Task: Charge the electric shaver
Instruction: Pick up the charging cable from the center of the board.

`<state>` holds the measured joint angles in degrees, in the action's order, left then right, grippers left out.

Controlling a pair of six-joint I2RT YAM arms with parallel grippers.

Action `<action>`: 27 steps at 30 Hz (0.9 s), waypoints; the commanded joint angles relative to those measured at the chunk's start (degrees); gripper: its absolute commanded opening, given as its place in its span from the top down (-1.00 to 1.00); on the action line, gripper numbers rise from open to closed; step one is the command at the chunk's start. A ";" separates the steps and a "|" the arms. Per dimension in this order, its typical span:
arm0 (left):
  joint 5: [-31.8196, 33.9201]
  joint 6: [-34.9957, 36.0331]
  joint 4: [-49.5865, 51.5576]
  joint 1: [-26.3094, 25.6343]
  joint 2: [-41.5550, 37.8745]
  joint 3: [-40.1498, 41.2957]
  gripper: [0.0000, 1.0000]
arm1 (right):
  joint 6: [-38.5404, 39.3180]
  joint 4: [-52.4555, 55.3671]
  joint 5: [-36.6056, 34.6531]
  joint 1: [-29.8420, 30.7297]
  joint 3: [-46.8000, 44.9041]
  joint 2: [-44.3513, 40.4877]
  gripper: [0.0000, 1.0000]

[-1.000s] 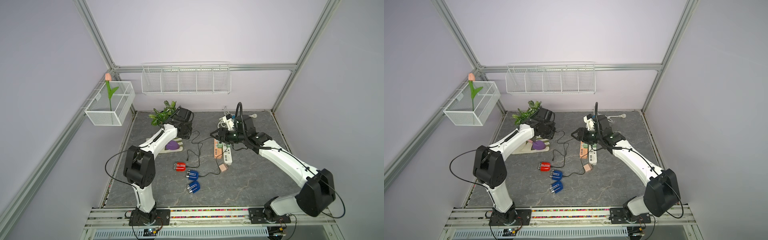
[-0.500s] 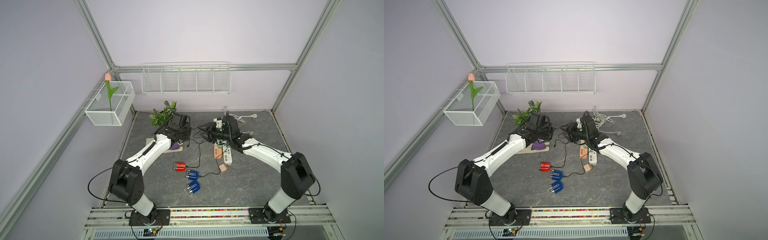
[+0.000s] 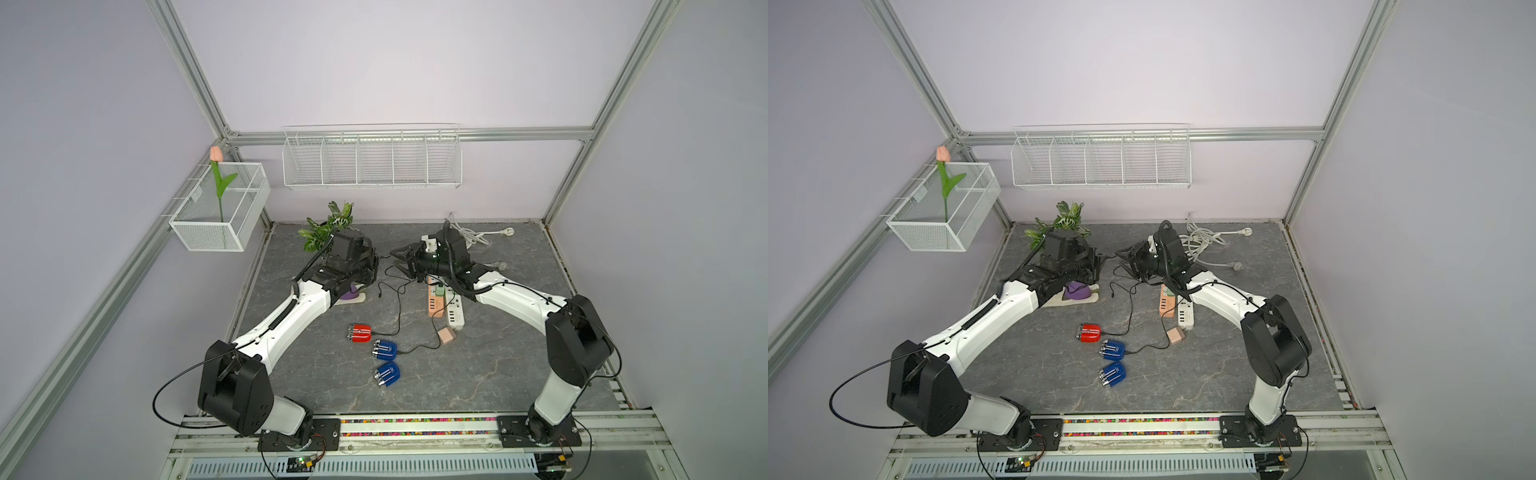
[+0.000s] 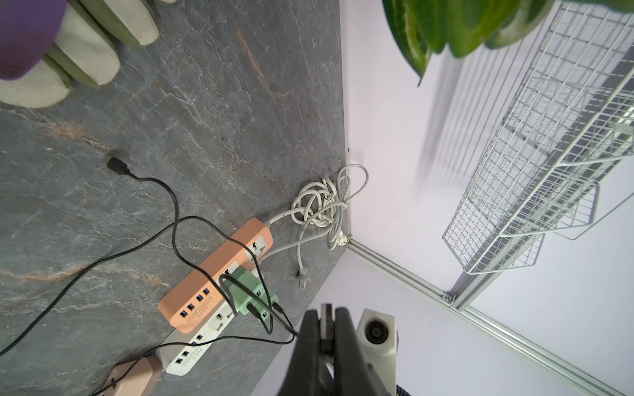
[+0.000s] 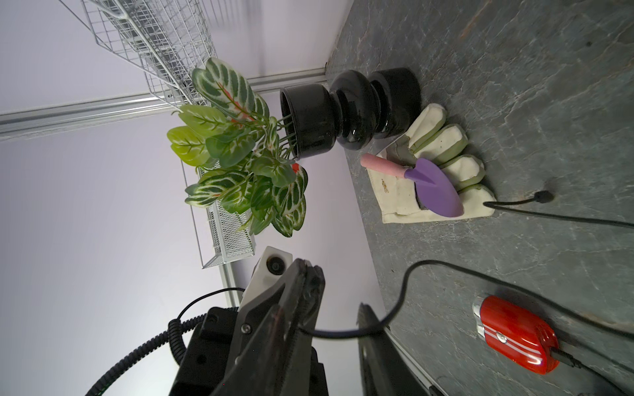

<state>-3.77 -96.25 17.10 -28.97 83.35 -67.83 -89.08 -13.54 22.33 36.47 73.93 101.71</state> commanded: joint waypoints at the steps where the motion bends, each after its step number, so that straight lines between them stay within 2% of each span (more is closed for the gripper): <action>1: -3.00 0.42 -2.09 0.20 -0.21 0.84 1.00 | -0.14 -0.35 0.71 -0.24 2.40 1.68 0.32; 4: -3.14 0.72 -2.78 0.22 -0.47 0.98 1.00 | -0.06 -0.45 1.13 -0.03 2.89 2.09 0.42; 10: -5.20 1.97 -3.29 0.05 -0.78 0.73 1.00 | 1.58 -0.27 3.16 -0.96 3.42 2.00 0.85; 12: -6.28 2.93 -3.22 0.01 -1.11 0.59 0.97 | 6.11 1.15 6.31 -1.92 4.69 2.01 0.87; 14: -7.37 3.81 -3.79 0.00 -1.77 1.00 0.75 | 10.54 3.78 9.72 -3.00 5.50 1.45 0.87; 15: -8.27 4.32 -4.48 0.17 -2.09 1.36 0.54 | 12.96 5.15 12.12 -3.63 5.76 1.18 0.86; 16: -9.51 5.25 -5.18 0.43 -2.29 1.55 0.32 | 15.96 6.79 14.84 -4.33 6.24 1.04 0.87; 20: -13.80 9.63 -4.13 2.07 -2.65 0.48 -0.11 | 31.85 18.08 25.45 -7.02 7.66 -0.66 0.86; 24: -22.50 17.99 -0.85 4.09 0.61 -4.70 -0.24 | 51.91 33.47 36.43 -9.13 10.67 -1.47 0.86; 27: -30.75 25.74 5.36 4.51 5.93 -11.72 -0.22 | 71.28 53.09 37.77 -9.59 16.77 0.02 0.86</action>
<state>-24.38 -80.09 17.56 -24.62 85.62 -73.87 -41.78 19.33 52.45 27.00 85.71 102.72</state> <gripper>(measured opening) 0.610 0.071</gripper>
